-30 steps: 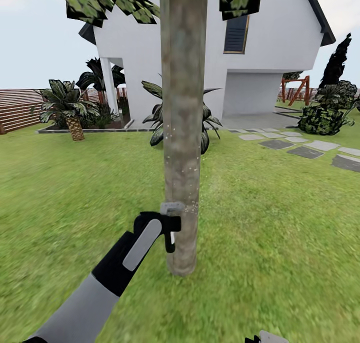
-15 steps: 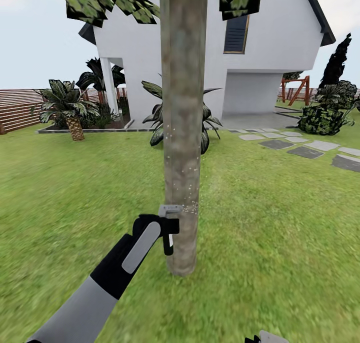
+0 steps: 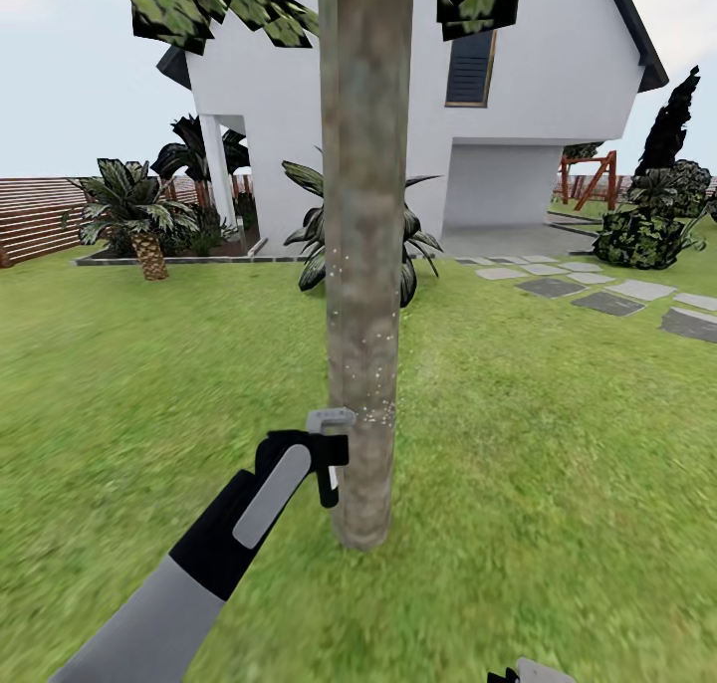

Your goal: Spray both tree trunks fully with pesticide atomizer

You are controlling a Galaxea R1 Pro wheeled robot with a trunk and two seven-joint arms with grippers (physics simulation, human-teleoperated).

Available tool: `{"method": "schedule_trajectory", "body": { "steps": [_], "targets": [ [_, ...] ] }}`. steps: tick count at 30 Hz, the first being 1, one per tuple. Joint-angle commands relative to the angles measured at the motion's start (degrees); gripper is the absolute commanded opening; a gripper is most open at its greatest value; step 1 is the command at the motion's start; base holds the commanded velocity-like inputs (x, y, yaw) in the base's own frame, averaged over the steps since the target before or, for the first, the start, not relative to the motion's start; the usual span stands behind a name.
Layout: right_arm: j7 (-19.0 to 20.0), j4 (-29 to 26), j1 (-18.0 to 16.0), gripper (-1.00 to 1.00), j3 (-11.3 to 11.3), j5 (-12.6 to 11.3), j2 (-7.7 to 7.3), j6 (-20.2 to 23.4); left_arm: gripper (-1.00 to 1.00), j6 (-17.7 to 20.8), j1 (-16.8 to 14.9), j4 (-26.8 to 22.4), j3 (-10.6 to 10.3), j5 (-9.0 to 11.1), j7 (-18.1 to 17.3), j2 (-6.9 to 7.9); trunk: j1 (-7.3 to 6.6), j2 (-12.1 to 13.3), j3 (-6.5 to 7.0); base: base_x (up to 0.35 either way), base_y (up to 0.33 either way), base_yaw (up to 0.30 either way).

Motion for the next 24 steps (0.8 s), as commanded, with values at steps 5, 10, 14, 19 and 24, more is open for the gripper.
{"method": "schedule_trajectory", "body": {
  "steps": [5,10,14,19,24],
  "targets": [
    [0.07,0.01,-0.05,-1.0,-0.05,-0.6,0.03,-0.29,-1.0,5.23,-0.52,-2.2,0.1,0.67,0.92,-0.24,0.04,-0.13,-0.13,0.0,0.0,0.0],
    [0.07,0.01,-0.04,-1.0,0.37,-0.66,0.03,-0.29,-1.0,11.15,-7.22,-4.01,1.08,1.78,5.02,-1.25,0.04,-0.13,-0.13,0.0,0.0,0.0],
    [0.02,0.01,-0.06,-1.0,1.36,-0.68,0.03,-0.29,-1.0,12.53,-11.25,-4.0,1.33,5.38,9.79,-2.54,0.04,-0.13,-0.13,0.0,0.0,0.0],
    [0.01,0.01,-0.06,-1.0,1.63,-0.69,0.03,-0.29,-1.0,12.78,-11.98,-4.37,1.29,6.92,11.65,-2.82,0.04,-0.13,-0.13,0.0,0.0,0.0],
    [0.0,0.01,-0.05,-1.0,1.68,-0.69,0.03,-0.29,-1.0,12.86,-12.1,-7.53,1.22,12.33,11.77,-2.98,0.04,-0.13,-0.13,0.0,0.0,0.0]
  ]
}}
